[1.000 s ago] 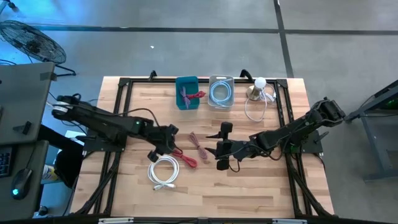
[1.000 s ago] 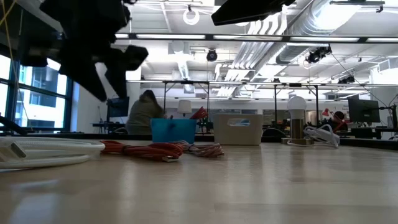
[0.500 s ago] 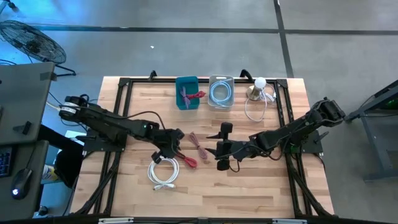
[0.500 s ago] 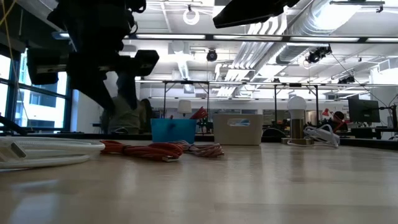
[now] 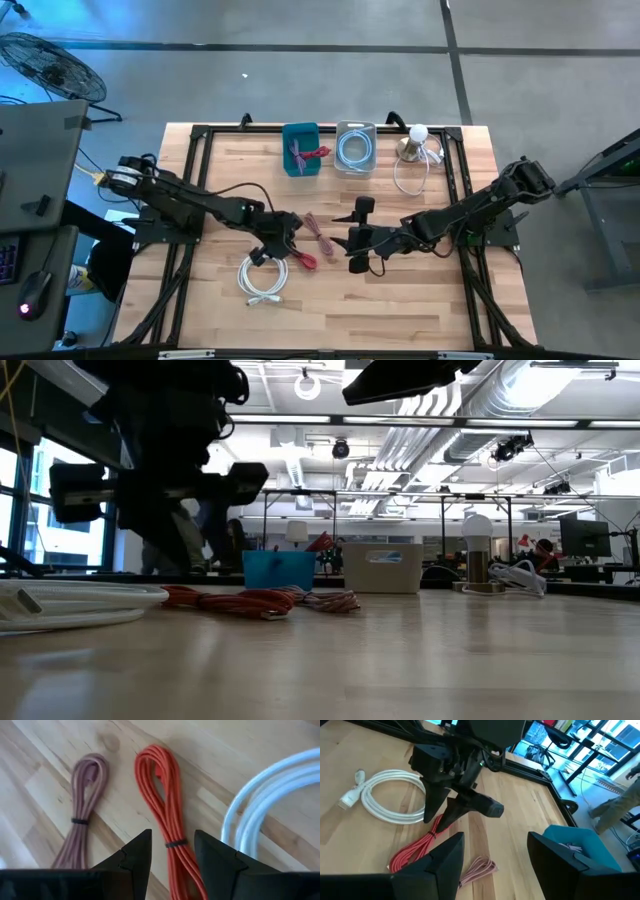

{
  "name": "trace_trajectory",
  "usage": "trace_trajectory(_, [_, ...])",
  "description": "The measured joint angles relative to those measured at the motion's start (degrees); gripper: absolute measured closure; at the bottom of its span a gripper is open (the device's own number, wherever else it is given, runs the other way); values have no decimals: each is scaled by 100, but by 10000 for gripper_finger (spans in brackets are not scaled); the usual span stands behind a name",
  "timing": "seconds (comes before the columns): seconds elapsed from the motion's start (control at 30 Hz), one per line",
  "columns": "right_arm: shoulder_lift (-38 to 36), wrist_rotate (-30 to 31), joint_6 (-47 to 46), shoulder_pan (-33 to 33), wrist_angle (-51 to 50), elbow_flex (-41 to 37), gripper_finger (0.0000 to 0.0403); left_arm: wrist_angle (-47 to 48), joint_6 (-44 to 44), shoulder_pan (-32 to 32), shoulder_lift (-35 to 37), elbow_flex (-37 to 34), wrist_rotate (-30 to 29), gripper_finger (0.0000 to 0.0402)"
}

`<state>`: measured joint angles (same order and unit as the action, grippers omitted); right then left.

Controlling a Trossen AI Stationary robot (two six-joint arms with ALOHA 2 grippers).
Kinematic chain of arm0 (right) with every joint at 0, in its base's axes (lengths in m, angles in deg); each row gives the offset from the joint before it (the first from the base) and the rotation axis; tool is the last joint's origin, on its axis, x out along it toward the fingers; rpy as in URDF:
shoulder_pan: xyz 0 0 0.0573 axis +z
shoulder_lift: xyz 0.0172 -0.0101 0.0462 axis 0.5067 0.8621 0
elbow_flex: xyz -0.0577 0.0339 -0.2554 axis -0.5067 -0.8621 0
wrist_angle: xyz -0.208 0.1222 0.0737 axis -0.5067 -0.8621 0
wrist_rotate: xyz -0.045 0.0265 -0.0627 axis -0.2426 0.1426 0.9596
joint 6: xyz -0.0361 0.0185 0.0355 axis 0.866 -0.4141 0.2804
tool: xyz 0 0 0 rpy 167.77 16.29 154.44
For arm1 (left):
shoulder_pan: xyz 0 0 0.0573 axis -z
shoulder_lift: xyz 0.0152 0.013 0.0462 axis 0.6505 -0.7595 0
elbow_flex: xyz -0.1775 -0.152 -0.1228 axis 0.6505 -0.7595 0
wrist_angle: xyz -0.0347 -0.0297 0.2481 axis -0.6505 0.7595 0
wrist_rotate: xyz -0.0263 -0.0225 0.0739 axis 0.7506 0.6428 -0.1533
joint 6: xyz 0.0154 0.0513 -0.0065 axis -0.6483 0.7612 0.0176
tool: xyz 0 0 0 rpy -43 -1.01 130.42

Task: Pick & Place USB Port
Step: Put the orange charger cable into the blue bin

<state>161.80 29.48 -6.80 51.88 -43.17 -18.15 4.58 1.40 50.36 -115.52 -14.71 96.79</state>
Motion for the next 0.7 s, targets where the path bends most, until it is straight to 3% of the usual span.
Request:
trace_trajectory(0.4, [0, -2, 9, 0, 20, 0, 194, -96, 32, 0, -127, 0, -21, 257])
trace_trajectory(0.7, [0, -7, 9, 0, 66, 0, 195, -253, 56, 0, -719, 196, -131, 257])
